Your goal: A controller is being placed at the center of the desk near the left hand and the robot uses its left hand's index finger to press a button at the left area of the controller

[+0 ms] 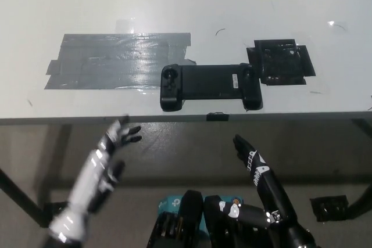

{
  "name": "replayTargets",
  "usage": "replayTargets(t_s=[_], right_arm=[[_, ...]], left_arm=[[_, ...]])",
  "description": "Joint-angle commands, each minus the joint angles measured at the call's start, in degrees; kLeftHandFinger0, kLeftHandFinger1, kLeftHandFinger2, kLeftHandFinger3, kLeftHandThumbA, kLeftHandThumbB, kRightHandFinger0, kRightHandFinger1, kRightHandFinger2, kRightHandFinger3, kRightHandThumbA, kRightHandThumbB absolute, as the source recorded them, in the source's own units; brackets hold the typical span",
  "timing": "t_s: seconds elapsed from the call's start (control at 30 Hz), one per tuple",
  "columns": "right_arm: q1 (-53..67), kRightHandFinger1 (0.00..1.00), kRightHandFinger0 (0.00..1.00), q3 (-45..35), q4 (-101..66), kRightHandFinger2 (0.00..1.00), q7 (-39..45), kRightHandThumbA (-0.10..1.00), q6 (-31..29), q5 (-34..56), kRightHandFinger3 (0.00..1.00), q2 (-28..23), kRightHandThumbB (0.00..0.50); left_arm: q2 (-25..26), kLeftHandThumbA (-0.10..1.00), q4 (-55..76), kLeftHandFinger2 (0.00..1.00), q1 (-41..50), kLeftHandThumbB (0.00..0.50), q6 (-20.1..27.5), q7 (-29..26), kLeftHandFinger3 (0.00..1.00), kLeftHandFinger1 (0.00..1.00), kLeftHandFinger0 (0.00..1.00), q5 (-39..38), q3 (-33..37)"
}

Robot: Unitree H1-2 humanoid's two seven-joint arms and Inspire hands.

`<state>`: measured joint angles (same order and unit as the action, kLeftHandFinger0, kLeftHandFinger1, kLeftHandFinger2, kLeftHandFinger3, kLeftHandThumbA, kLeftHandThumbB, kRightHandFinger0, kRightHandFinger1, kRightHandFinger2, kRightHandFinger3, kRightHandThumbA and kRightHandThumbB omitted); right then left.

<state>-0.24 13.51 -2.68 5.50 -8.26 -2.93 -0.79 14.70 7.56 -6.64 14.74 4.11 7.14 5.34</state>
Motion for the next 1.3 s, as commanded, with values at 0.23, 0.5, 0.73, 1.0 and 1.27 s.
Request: replayTargets(t_s=[0.23, 0.5, 0.73, 1.0, 1.27], right_arm=[[1.6, 1.0, 1.0, -0.3, -3.2, 1.0, 0.9, 0.96, -2.2, 0.1, 1.0, -0.5, 0.22], [1.7, 1.0, 1.0, -0.3, -4.0, 1.0, 1.2, 0.93, -1.5, 0.0, 1.0, -0.8, 0.203], [1.4, 1.0, 1.0, 0.0, -3.6, 1.0, 1.2, 0.93, -2.1, -0.1, 1.0, -0.8, 0.218], [0.9, 1.0, 1.0, 0.0, -4.0, 1.0, 1.1, 0.95, -1.9, -0.3, 1.0, -1.1, 0.226], [0.7, 1.0, 1.0, 0.1, -4.2, 1.0, 1.2, 0.97, -1.3, -0.4, 1.0, -1.1, 0.251]], left_arm=[[11.8, 1.0, -3.1, 0.04, -21.4, 0.41, -30.4, 19.8, 1.0, 0.01, 0.0, -23.8, -0.9], [19.6, 1.0, -17.1, 0.07, -36.2, 0.375, -41.7, 35.2, 1.0, 0.0, 0.0, -35.0, 11.1], [22.1, 1.0, -35.0, 0.22, -49.3, 0.389, -41.7, 49.8, 1.0, 0.0, 0.0, -34.3, 23.2], [20.3, 1.0, -41.0, 0.21, -54.4, 0.383, -41.7, 52.4, 1.0, 0.0, 0.0, -29.5, 26.1], [20.1, 1.0, -43.1, 0.33, -56.8, 0.39, -41.7, 52.4, 1.0, 0.0, 0.0, -27.2, 28.1]])
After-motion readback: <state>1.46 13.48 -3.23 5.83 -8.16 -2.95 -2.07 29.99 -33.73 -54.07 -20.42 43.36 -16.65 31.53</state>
